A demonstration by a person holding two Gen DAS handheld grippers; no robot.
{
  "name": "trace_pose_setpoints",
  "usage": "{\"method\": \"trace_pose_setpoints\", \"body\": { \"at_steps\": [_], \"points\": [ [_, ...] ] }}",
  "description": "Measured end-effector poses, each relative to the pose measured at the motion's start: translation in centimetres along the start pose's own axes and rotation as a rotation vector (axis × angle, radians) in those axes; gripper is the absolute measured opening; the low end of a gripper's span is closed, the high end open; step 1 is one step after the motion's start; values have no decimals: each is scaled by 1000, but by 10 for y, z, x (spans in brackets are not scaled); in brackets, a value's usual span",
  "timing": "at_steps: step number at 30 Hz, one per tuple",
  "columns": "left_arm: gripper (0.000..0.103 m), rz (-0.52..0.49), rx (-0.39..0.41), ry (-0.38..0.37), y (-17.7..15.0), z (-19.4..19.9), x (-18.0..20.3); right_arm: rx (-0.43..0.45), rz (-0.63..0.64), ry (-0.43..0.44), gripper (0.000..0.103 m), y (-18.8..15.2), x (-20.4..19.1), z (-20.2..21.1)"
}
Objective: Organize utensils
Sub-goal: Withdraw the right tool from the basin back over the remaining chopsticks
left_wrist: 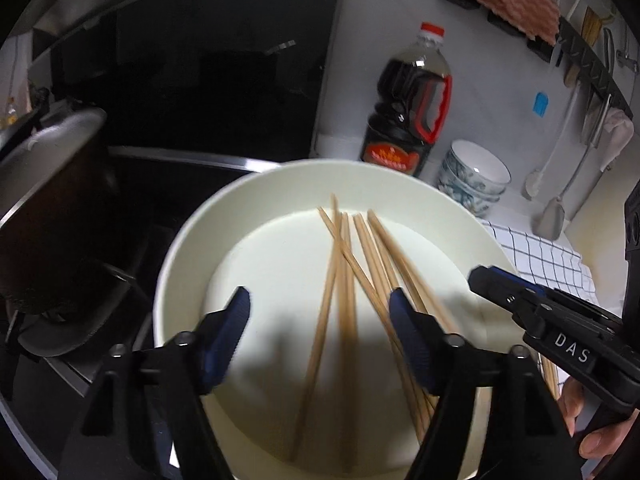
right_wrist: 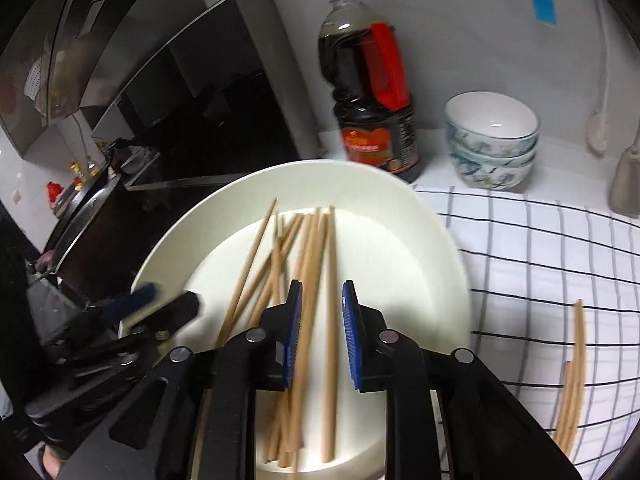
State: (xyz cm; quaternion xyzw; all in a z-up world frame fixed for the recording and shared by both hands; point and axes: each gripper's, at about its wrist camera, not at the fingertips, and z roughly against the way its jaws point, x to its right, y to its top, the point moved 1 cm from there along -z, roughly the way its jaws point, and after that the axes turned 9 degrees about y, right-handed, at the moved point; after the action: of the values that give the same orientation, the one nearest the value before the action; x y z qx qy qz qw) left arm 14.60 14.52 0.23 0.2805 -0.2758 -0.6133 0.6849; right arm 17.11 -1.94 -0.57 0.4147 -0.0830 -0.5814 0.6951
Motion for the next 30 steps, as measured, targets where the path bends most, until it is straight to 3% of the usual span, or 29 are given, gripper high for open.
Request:
{"method": "trace_pose_setpoints", "body": {
  "at_steps": [6, 16, 30],
  "points": [
    [76, 23, -4, 3, -4, 8, -7, -5, -7, -9, 20, -6, 5, 5],
    [84, -2, 11, 19, -23, 29, 3, 16, 10, -8, 31, -21, 3, 28],
    [93, -26, 10, -22, -42, 55, 31, 52, -13, -33, 45, -47, 21, 73]
  ]
}}
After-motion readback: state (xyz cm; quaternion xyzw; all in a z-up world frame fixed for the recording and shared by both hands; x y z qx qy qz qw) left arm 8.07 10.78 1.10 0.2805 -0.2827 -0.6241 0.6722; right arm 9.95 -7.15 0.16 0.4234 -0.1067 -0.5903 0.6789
